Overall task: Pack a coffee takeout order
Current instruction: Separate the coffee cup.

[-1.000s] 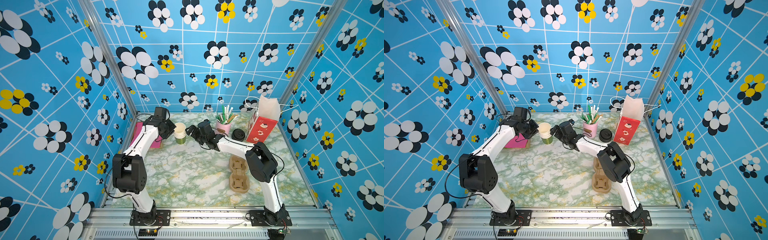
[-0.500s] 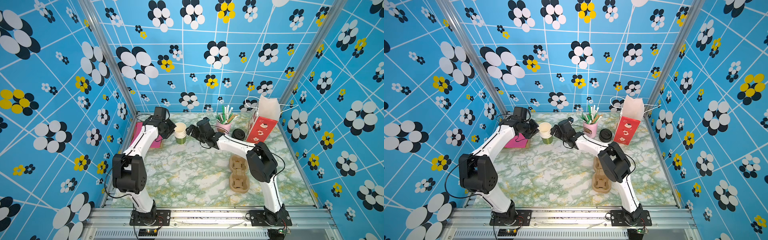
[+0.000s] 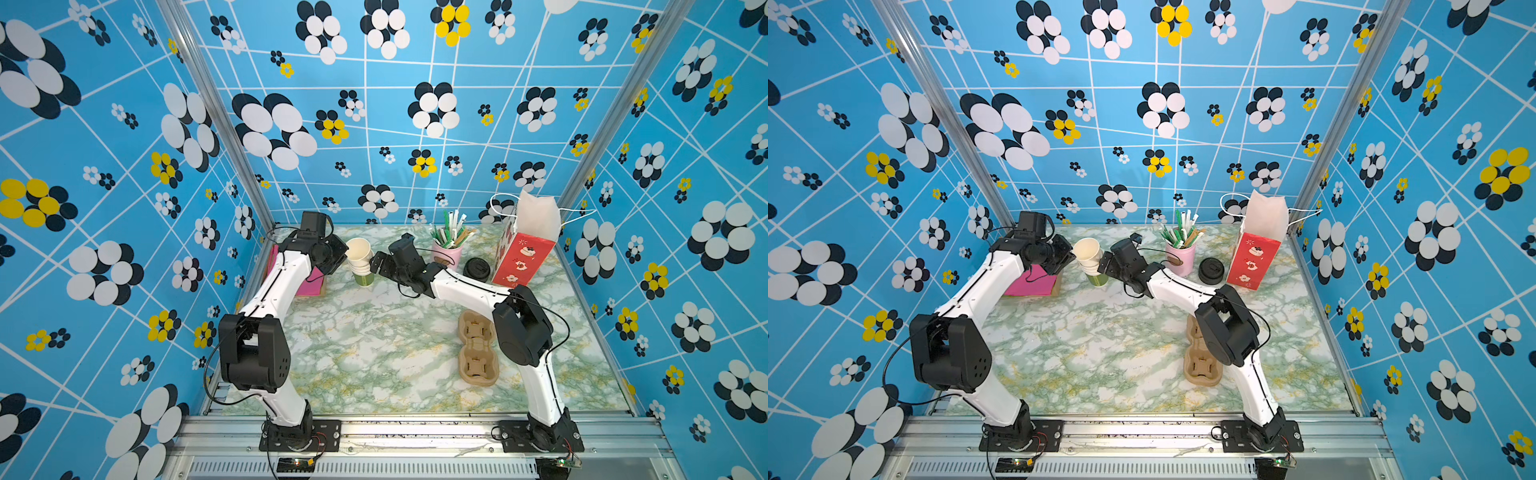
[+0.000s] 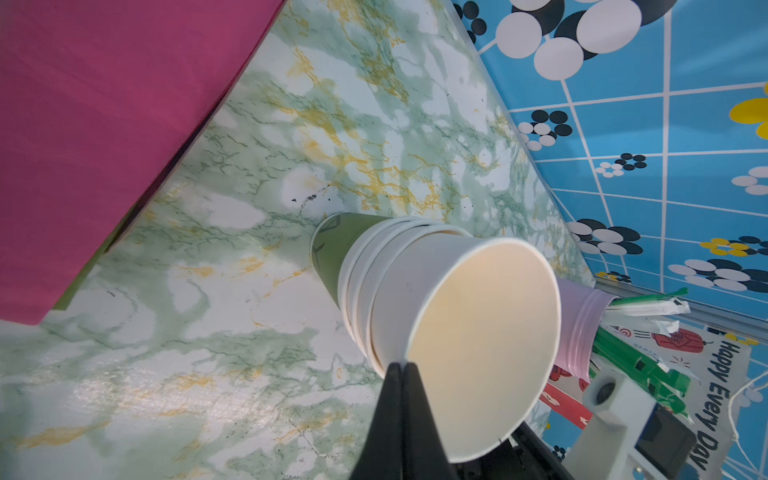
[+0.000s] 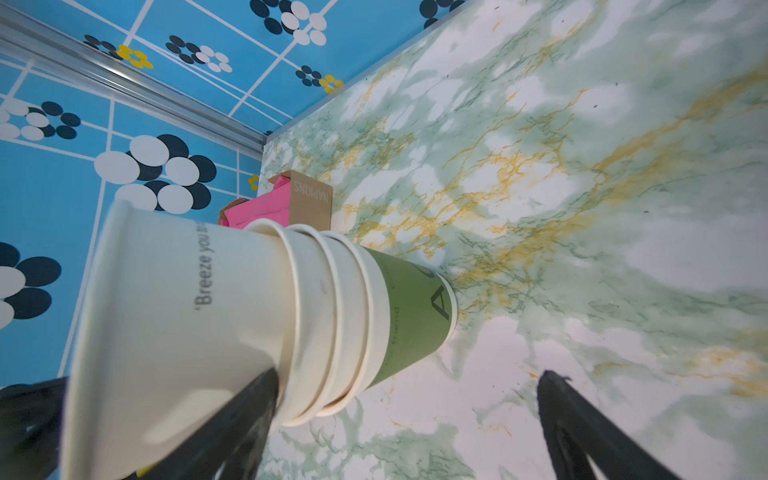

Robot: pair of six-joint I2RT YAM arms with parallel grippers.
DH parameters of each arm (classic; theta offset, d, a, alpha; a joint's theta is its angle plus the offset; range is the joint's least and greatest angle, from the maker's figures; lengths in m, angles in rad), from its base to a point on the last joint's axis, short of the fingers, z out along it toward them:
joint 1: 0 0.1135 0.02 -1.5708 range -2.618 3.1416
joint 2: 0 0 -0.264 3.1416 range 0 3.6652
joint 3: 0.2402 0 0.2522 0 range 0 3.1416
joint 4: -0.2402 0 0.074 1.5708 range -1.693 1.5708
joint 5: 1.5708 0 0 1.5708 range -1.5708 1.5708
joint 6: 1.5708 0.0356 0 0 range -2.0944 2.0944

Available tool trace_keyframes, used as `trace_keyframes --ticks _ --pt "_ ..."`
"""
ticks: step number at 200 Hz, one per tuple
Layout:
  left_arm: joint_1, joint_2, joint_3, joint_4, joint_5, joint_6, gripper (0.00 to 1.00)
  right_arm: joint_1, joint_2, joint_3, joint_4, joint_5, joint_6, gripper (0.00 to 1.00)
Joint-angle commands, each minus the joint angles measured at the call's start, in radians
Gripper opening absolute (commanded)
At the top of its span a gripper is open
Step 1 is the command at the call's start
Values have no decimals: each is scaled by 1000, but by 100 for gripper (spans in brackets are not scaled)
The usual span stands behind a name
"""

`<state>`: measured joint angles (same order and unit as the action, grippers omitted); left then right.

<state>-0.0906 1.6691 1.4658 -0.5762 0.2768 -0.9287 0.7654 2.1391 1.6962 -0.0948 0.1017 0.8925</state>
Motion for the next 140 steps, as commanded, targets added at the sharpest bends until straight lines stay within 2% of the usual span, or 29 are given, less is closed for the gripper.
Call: trace_keyframes --ticks 1,140 --pt "15 -47 -20 28 24 -9 0 8 27 36 -51 32 -50 99" --pt "48 -188 84 -82 -8 59 0 10 -28 77 -7 -9 -85 99"
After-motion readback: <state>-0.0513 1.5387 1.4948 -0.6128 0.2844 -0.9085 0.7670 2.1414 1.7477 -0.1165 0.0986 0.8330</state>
